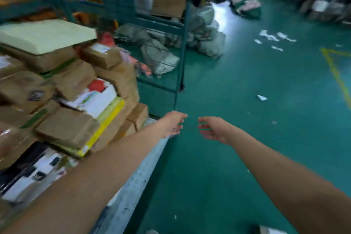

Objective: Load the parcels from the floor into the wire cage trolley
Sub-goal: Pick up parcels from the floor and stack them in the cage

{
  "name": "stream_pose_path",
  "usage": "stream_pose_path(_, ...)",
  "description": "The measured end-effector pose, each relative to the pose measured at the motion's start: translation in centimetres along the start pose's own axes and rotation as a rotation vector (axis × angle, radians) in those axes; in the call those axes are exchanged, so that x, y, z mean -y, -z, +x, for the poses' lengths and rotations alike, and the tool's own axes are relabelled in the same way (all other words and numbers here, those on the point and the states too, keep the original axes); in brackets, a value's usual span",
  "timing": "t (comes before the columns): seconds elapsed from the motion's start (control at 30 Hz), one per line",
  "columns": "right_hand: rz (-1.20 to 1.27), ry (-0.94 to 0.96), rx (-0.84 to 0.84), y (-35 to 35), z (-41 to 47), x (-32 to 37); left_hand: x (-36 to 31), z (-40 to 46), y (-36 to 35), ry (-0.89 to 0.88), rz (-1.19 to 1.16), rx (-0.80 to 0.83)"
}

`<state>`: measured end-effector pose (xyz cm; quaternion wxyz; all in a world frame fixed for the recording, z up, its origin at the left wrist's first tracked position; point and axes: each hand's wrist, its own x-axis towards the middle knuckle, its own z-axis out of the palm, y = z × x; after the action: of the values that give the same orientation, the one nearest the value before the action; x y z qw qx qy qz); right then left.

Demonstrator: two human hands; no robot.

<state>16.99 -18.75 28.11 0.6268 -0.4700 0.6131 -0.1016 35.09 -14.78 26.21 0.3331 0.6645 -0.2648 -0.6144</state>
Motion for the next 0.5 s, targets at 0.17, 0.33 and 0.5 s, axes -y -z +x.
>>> stream_pose_path(0.17,0.15,-0.043,-0.138,11.6,-3.7,-7.2,-0.9,1.0,-13.0,-0.002,0.177,0.154)
stream_pose_path(0.33,0.276,-0.085,-0.249,23.3,-8.8,-17.1,0.5,-1.0,-28.4,0.003,0.341,0.268)
stream_pose_path(0.5,0.278,-0.152,-0.321,32.9,-12.6,-27.1,4.5,-2.4,-41.6,0.028,0.486,0.342)
